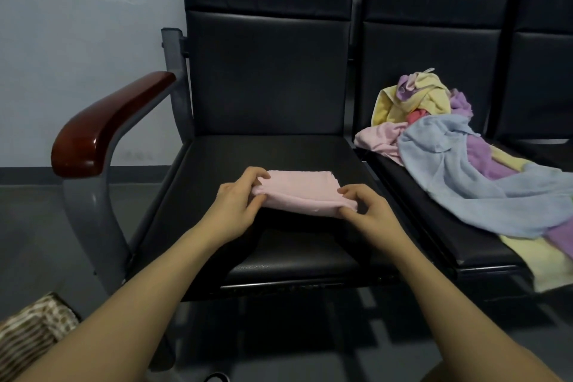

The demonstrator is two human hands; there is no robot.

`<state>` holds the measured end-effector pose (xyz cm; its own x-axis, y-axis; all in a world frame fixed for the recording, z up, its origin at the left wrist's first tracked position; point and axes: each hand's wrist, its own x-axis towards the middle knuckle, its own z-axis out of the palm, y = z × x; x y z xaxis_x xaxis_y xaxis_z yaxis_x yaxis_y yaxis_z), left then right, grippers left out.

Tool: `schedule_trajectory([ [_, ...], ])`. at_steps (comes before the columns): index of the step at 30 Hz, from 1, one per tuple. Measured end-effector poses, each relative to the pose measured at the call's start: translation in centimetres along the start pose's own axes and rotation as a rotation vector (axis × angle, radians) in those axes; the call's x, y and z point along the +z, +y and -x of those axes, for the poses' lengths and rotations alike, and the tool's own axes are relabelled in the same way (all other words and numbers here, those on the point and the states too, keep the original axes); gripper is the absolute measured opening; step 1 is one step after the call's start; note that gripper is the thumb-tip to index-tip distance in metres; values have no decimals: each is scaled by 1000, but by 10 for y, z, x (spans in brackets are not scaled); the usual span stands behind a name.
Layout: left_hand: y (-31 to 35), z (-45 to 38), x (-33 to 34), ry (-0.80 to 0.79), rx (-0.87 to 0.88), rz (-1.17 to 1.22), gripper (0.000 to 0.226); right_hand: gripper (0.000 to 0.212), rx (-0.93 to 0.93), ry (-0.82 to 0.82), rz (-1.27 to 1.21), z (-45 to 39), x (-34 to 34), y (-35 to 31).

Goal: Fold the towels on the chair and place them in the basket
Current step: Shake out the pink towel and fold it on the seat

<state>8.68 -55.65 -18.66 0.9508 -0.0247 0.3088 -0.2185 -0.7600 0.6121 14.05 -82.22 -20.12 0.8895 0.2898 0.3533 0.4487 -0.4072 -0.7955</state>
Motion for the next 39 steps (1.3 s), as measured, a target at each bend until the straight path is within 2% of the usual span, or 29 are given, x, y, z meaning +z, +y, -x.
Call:
schedule_trajectory([
  [4,8,-7,2,73,-45,56,36,4,65,87,-149,-13,7,-6],
  [9,14,-34,9,259,-196,108,46,12,49,235,-112,-35,16,-5],
  [14,10,-70,20,363,-295,70,43,22,154,316,-42,-69,24,-2],
  [17,4,-91,25,374,-342,9,40,16,205,309,26,-86,28,5],
  [21,-10,-105,37,306,-416,-171,31,15,326,172,263,-104,37,21],
  [23,-17,-107,43,337,-328,-320,24,16,352,154,373,-109,41,28],
  [25,-17,-109,45,381,-67,-392,18,22,278,182,439,-112,43,30],
  [26,-15,-110,46,353,57,-445,24,25,201,178,458,-112,42,29],
  [27,-9,-109,46,232,108,-512,31,27,110,142,467,-111,42,28],
  [29,-5,-104,52,-33,68,-612,40,31,-37,-18,498,-109,43,26],
  [31,-10,-101,56,-174,-28,-622,46,35,-46,-175,568,-105,46,29],
  [35,-15,-96,55,-220,-92,-564,49,43,101,-284,614,-96,46,31],
  [39,-14,-84,46,-170,-44,-504,42,41,86,-319,566,-82,43,23],
])
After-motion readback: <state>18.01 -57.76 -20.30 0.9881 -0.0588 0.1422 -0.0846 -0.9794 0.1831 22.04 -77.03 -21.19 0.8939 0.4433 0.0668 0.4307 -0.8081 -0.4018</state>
